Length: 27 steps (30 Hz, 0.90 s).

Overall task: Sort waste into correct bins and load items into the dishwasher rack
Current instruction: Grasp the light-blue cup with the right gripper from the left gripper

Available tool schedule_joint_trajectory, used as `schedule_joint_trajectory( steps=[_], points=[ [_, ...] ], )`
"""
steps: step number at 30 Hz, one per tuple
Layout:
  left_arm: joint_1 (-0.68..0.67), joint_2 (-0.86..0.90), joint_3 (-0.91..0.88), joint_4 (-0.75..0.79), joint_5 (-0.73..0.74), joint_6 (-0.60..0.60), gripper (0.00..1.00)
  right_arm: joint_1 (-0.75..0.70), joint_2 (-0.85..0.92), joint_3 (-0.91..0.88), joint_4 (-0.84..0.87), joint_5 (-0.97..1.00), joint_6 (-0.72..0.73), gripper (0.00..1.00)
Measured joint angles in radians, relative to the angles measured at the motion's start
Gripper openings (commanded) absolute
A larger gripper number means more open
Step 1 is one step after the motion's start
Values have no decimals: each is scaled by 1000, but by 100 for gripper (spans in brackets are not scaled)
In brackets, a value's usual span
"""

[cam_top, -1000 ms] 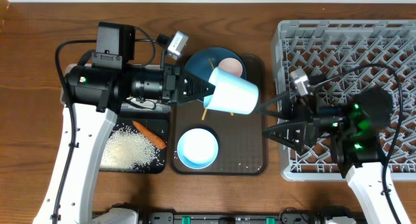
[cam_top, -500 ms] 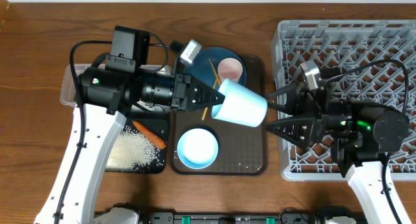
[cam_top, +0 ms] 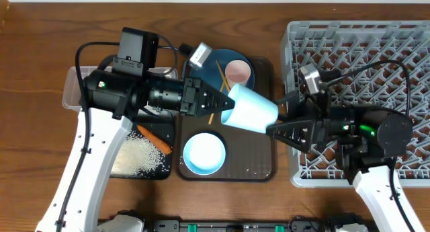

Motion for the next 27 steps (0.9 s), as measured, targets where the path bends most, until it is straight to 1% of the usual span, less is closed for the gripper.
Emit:
schedule_joint_trajectory(
  steps=[4,6,9,11,13,18,22,24,27],
  points=[
    [0,0,0,0,-2,0,6,6,0,0,26,19,1,67],
    [0,0,0,0,2,0,6,9,0,0,27,27,4,67],
    [0,0,0,0,3,0,6,16,2,0,27,35,4,68],
    [0,0,0,0,4,0,6,18,2,0,27,39,6,76],
    [0,0,0,0,2,0,6,20,2,0,29,46,9,78],
    [0,0,0,0,1,0,6,31,2,0,30,71,8,76],
    [0,0,0,0,2,0,6,33,2,0,29,82,8,70],
    [0,0,0,0,4,0,6,33,2,0,28,86,8,70],
    [0,0,0,1,4,0,6,33,2,0,27,89,8,73]
  ],
)
